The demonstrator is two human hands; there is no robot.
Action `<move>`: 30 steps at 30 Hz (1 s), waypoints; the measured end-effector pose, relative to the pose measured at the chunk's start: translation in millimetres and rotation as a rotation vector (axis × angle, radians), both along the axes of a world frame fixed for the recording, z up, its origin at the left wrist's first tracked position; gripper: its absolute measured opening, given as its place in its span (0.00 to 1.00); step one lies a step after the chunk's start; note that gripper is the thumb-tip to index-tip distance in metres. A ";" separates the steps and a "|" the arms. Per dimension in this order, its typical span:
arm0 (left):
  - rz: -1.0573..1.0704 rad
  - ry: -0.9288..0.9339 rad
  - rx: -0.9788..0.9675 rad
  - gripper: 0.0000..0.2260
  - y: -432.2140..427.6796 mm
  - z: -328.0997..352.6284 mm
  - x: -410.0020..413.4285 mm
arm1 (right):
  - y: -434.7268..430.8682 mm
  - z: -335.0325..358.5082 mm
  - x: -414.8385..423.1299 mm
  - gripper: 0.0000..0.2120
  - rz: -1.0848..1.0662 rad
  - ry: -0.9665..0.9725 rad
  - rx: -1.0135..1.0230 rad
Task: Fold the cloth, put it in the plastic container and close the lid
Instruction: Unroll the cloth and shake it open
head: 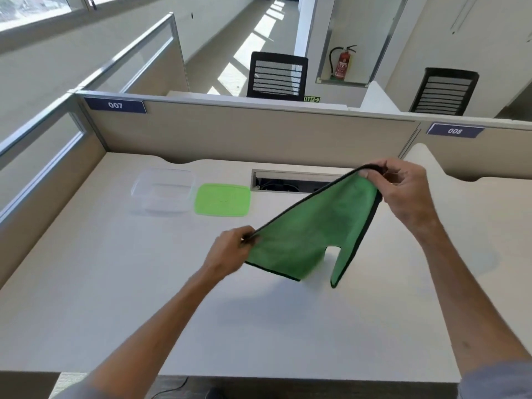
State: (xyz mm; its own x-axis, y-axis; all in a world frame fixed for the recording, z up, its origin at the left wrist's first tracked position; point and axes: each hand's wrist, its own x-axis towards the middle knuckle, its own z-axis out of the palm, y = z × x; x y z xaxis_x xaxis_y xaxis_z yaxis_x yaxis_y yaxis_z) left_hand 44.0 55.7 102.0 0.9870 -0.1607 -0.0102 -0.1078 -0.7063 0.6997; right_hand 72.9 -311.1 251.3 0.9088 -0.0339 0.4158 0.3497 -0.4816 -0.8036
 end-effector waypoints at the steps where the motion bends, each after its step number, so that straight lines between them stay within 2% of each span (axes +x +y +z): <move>1: 0.004 -0.032 0.002 0.09 10.2 5.6 6.6 | -7.1 3.1 -2.2 0.03 0.001 -0.013 0.005; 5: 0.019 -0.146 -0.001 0.09 46.8 34.2 26.4 | -31.7 15.9 -11.1 0.02 -0.018 -0.009 0.046; 10: 0.040 -0.176 -0.245 0.06 72.8 74.4 34.2 | -54.1 21.0 -21.6 0.04 -0.043 0.012 0.006; 13: -0.004 -0.199 -0.293 0.02 78.7 91.0 37.2 | -60.9 21.2 -26.7 0.04 -0.046 0.029 0.012; 17: -0.039 -0.208 -0.260 0.04 82.3 106.2 39.4 | -70.5 17.7 -26.8 0.04 -0.061 0.039 0.026; 21: -0.048 -0.266 -0.195 0.06 77.6 115.7 49.7 | -82.0 9.2 -15.7 0.03 -0.046 0.112 -0.046; 22: -0.047 -0.258 -0.180 0.06 75.2 116.4 55.4 | -82.9 6.2 -10.6 0.01 -0.040 0.154 -0.062; 26: -0.024 -0.180 -0.152 0.08 65.0 115.6 80.3 | -80.2 -9.9 12.6 0.06 -0.108 0.207 -0.141; 30: 0.001 -0.187 -0.163 0.08 56.8 127.0 101.4 | -77.1 -9.7 34.2 0.02 -0.161 0.202 -0.136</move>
State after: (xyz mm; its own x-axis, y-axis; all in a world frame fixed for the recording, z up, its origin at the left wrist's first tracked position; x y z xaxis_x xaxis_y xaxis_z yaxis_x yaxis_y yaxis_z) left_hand 145.4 112.5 228.9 0.9695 -0.1443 0.1982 -0.2451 -0.5860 0.7724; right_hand 107.1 -388.2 241.6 0.9611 -0.1405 0.2376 0.0998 -0.6257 -0.7736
